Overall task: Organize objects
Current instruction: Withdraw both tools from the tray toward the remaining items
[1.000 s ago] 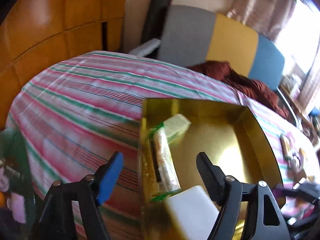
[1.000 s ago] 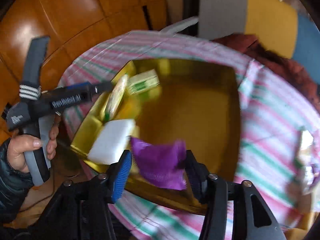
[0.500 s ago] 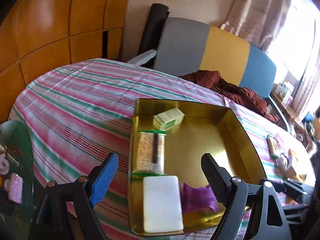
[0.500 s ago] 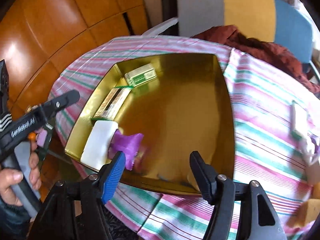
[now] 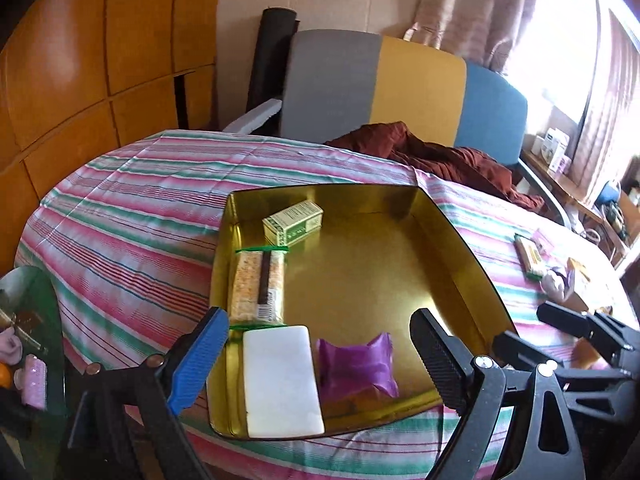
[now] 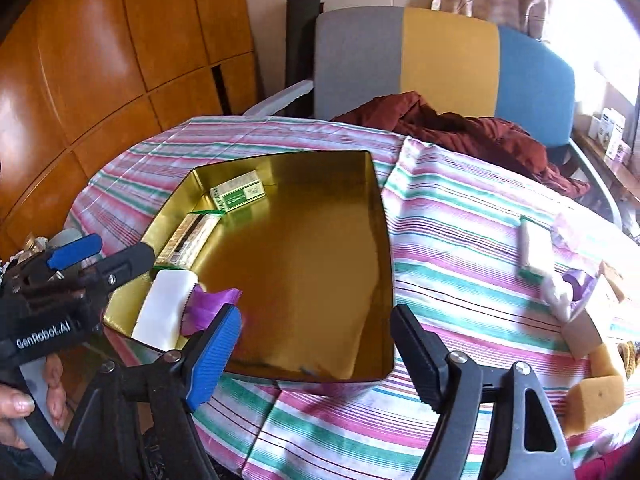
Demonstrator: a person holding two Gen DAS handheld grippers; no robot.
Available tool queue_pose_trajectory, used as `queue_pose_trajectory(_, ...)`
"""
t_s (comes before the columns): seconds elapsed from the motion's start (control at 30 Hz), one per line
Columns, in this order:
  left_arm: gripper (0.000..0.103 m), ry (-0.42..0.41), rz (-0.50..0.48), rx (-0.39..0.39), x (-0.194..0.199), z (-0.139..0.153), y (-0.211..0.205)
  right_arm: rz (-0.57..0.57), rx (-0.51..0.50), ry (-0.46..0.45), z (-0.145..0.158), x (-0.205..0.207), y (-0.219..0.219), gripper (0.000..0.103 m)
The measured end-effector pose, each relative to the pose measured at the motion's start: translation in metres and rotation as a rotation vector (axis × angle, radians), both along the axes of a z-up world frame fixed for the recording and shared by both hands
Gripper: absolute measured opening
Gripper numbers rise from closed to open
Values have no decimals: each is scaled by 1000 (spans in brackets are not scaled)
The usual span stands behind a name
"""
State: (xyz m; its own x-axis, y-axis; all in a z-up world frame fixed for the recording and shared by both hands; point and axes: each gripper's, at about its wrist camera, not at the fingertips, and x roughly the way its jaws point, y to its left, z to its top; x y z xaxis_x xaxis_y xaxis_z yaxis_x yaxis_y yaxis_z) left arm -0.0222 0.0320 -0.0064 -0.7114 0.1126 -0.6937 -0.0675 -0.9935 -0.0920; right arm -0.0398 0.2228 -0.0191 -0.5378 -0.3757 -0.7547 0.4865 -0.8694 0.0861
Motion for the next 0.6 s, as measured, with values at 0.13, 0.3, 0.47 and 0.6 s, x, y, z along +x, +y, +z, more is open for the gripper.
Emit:
queue_pose_trajectory(0.13,93,-9,-27,-11,1,-1,10,-22,2,9,1,1,10,79)
queue_pose_trajectory(0.3,93,-16,-61,-16,2,-3,22,-51,10,21,1,2,24,79)
queue_pose_trajectory(0.47,93,-24,-103,-24,2,-5,35,-92,21,21,0,-1,43,79)
queue_pose_trajectory(0.6,93,-33,-139,-28,1,-8,47,-139,27,11,-2,-4,65,79)
